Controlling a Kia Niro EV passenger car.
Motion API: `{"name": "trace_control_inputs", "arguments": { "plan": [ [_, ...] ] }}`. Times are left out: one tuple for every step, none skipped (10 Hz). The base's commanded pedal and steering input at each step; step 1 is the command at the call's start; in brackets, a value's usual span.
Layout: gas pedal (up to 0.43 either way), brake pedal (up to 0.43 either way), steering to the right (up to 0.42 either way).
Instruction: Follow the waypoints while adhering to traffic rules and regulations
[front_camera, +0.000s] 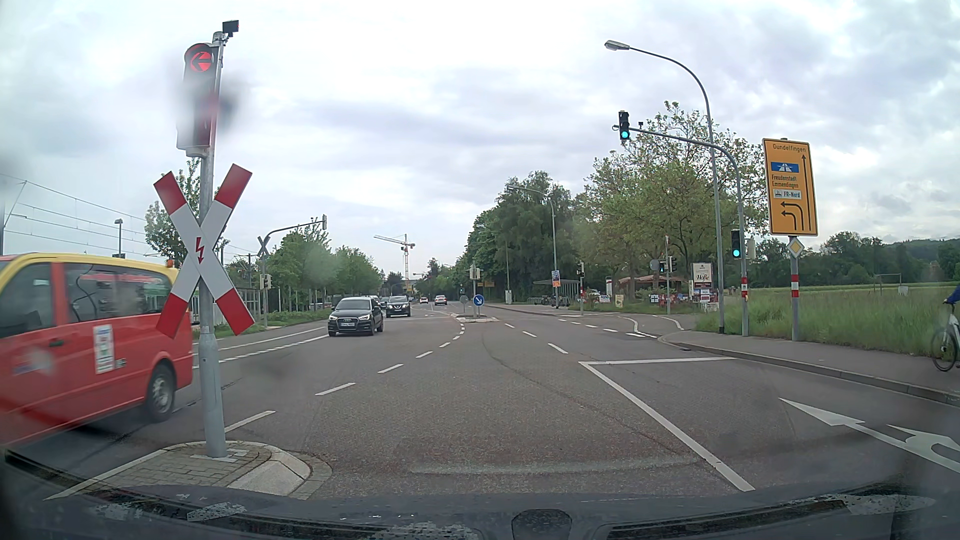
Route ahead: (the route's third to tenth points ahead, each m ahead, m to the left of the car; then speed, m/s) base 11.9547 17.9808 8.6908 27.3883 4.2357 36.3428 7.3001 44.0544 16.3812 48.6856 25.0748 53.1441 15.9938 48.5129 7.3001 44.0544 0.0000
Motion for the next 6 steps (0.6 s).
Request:
{"name": "trace_control_inputs", "arguments": {
  "plan": [
    [0.000,0.189,0.006],
    [0.000,0.195,0.006],
    [0.000,0.195,0.006],
    [0.000,0.195,0.006],
    [0.000,0.195,0.006],
    [0.000,0.195,0.006]
  ]
}}
